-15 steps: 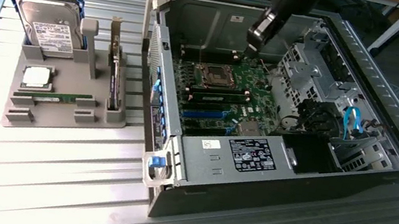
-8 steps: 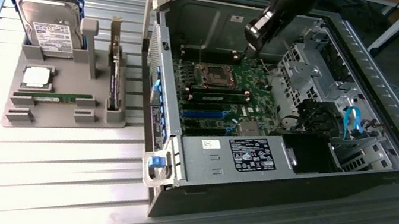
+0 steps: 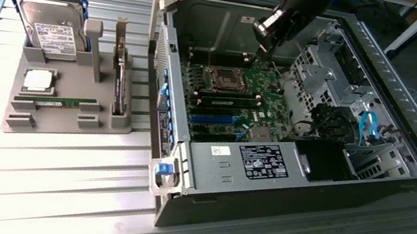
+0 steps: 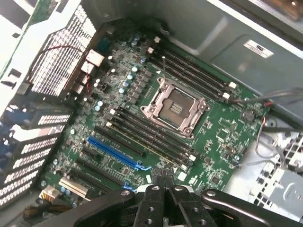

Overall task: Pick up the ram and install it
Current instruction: 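Press down the ram until it locks into place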

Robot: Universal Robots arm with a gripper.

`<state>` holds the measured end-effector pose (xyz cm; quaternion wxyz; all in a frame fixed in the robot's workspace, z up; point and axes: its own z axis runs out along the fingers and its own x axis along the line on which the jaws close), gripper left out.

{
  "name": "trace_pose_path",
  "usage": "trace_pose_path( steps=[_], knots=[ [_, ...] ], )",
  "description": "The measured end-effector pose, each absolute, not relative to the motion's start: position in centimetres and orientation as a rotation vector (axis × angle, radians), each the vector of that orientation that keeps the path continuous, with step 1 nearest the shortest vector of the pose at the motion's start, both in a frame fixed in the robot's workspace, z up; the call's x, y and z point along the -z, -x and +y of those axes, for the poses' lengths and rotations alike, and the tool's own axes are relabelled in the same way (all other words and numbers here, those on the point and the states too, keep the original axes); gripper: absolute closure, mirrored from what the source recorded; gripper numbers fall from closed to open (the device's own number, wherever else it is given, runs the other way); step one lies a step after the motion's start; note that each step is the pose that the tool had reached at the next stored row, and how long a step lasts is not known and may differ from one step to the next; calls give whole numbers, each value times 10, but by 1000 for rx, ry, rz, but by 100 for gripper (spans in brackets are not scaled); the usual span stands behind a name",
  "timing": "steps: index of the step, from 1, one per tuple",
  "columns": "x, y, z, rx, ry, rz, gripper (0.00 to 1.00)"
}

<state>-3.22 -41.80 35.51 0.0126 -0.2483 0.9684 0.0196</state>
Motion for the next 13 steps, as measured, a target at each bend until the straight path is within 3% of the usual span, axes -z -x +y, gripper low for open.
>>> trace_pose_path(
  steps=[13],
  knots=[
    [-355, 32, -418, -56, 442, 3080, 90]
  ],
)
